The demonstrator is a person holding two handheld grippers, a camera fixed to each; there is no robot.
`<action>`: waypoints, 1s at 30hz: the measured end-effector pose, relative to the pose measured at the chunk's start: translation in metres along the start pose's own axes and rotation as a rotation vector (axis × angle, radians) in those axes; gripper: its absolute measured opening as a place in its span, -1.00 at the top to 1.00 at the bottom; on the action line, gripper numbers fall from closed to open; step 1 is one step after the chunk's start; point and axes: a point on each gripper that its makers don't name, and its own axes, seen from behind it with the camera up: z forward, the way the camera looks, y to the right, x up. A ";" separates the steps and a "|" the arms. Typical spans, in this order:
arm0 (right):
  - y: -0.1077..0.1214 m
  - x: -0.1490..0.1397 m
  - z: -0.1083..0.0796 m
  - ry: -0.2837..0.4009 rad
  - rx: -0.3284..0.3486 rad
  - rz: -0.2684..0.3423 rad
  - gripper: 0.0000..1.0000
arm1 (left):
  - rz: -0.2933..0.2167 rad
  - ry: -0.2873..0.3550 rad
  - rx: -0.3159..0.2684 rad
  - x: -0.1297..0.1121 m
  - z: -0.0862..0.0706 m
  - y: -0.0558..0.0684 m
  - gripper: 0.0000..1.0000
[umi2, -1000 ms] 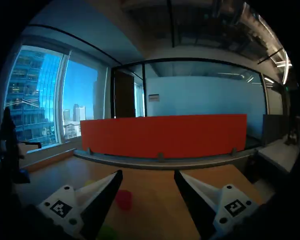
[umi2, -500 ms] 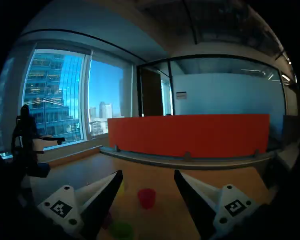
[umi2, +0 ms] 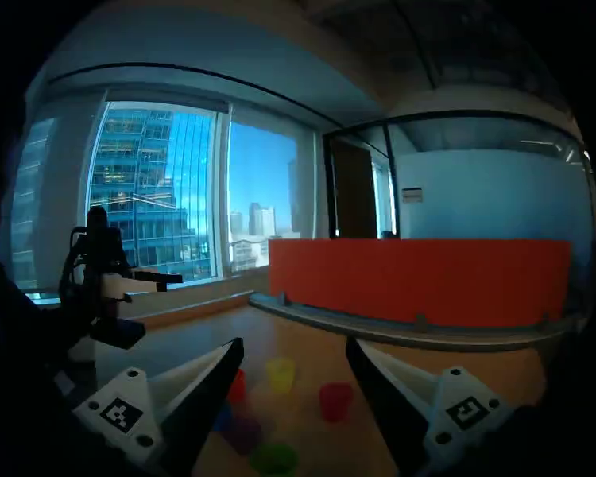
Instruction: Pour water
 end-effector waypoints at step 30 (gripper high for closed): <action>-0.019 -0.041 -0.013 -0.208 0.110 -0.051 -0.99 | 0.080 -0.174 -0.152 -0.043 -0.002 0.016 -0.97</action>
